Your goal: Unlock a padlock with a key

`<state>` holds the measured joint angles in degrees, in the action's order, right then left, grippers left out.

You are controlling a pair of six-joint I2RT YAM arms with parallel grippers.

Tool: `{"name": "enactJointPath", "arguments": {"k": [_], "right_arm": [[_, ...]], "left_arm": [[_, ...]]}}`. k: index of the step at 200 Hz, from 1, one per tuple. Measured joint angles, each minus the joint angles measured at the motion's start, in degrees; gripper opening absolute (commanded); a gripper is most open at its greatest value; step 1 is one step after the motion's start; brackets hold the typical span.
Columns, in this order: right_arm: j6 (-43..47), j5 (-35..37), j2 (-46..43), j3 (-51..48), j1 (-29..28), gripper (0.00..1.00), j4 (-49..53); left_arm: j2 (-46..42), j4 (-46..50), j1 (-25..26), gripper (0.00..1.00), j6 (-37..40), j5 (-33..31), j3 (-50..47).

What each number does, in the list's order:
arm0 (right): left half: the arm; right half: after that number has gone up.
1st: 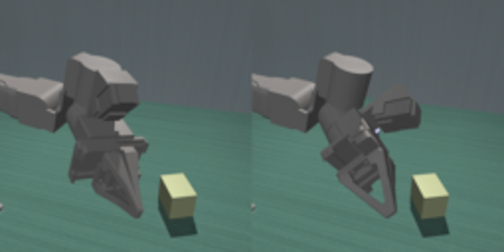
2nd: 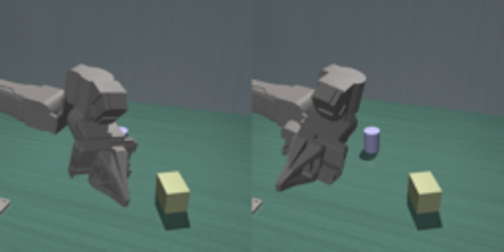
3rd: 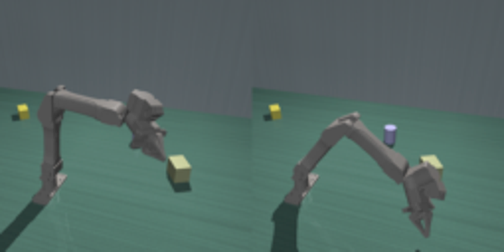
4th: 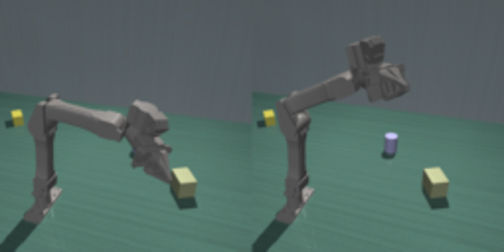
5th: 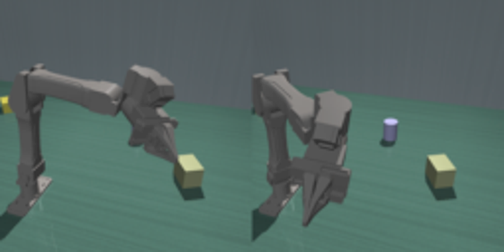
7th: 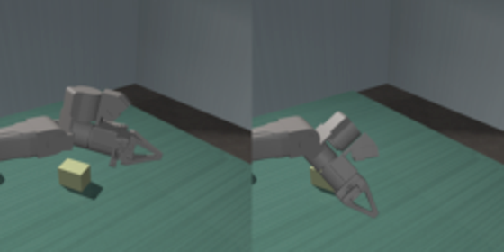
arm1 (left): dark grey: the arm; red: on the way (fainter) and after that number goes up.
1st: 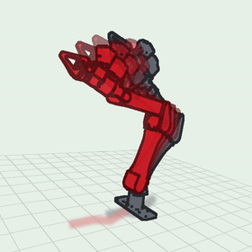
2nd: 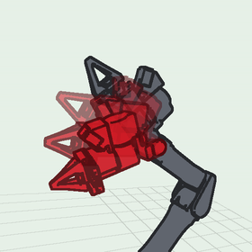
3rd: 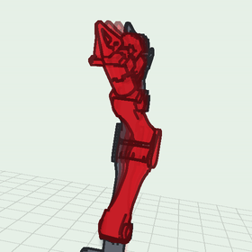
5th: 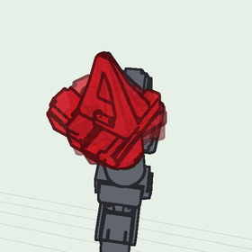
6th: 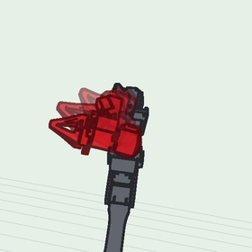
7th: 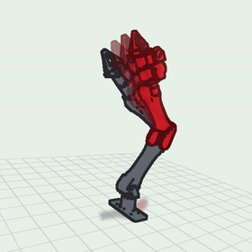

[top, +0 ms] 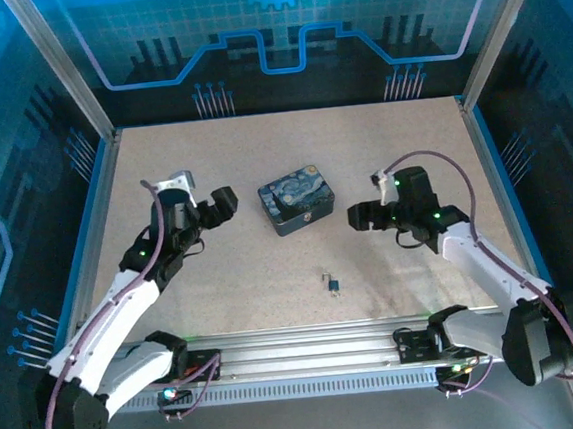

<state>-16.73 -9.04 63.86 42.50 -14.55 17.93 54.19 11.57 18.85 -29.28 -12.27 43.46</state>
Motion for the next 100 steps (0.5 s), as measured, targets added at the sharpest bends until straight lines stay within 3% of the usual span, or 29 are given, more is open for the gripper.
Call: {"name": "enactJointPath", "arguments": {"k": [7, 52, 100], "right_arm": [[0.63, 1.31, -0.59, 0.0, 1.07, 1.0, -0.31], [3.15, 8.98, -4.39, -3.13, 8.72, 1.0, -6.69], [9.22, 12.66, -1.62, -13.22, 12.07, 1.0, -20.13]], "left_arm": [[-0.87, -0.31, -0.17, 0.99, 1.01, -1.66, -0.17], [-4.13, -8.68, -1.2, 0.99, 10.6, -12.63, -6.29], [0.37, -23.21, -2.78, 0.99, 21.57, -17.62, -16.39]]}}
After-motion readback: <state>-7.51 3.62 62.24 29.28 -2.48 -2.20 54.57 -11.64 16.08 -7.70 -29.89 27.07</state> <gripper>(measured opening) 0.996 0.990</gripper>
